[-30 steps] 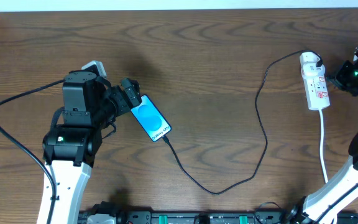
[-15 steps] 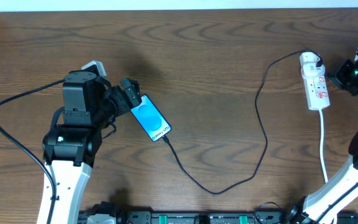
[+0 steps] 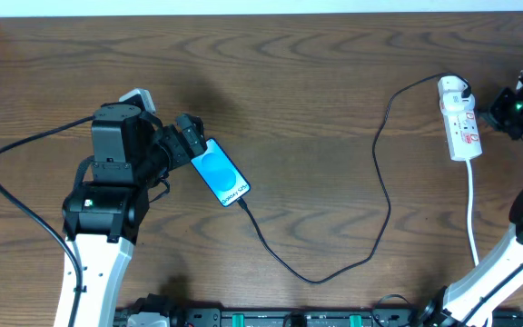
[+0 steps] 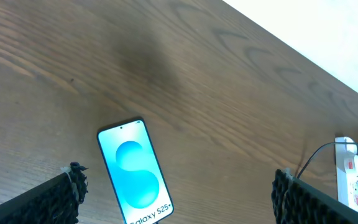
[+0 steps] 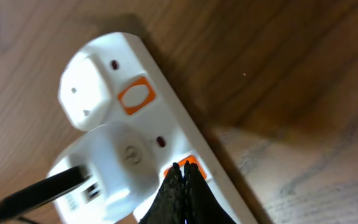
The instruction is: Plug charger to phone and switch on socket
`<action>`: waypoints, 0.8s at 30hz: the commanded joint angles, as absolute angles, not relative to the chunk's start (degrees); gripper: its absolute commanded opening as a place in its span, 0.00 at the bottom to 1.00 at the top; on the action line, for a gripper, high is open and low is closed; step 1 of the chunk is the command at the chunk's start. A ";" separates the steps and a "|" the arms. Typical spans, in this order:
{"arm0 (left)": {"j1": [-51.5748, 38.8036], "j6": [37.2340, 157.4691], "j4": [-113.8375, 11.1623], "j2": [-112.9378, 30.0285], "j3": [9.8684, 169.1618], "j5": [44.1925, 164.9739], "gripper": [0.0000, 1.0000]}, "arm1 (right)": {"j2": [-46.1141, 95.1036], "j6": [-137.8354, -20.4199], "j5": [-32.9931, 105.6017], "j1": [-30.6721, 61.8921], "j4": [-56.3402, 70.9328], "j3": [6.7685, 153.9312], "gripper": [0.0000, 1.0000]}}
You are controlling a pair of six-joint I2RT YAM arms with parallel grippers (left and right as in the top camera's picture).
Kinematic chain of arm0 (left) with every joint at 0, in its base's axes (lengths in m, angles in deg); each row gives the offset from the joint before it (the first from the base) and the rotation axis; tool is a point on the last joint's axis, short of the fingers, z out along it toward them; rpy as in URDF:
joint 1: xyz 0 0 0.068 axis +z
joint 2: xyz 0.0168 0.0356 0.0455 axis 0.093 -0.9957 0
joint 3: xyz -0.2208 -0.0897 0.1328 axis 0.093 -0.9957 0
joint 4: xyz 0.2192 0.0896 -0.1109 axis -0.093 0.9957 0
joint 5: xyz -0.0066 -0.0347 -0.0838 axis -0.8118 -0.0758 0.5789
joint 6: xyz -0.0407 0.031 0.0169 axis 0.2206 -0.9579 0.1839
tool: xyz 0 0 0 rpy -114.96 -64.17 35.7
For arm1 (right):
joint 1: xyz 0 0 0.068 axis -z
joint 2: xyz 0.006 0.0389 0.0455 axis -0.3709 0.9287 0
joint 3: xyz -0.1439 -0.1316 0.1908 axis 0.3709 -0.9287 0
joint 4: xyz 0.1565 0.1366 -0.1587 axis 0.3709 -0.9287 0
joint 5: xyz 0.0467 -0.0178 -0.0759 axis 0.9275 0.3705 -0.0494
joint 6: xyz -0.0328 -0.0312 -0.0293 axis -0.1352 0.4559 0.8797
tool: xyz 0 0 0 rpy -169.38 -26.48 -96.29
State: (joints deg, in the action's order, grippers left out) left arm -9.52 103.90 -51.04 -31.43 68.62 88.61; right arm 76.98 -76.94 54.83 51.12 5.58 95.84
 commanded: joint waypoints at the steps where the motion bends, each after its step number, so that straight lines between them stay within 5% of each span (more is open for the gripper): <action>1: -9.39 103.13 -51.04 -31.17 69.87 88.26 0.96 | 78.71 -78.01 55.22 50.81 6.08 95.60 0.01; 24: -9.39 103.13 -51.04 -31.17 69.87 88.26 0.96 | 79.52 -76.90 55.64 49.15 6.41 95.60 0.01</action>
State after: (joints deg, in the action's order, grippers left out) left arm -9.52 103.90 -51.06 -31.43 68.62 88.61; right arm 78.73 -77.36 54.81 50.68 6.67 95.84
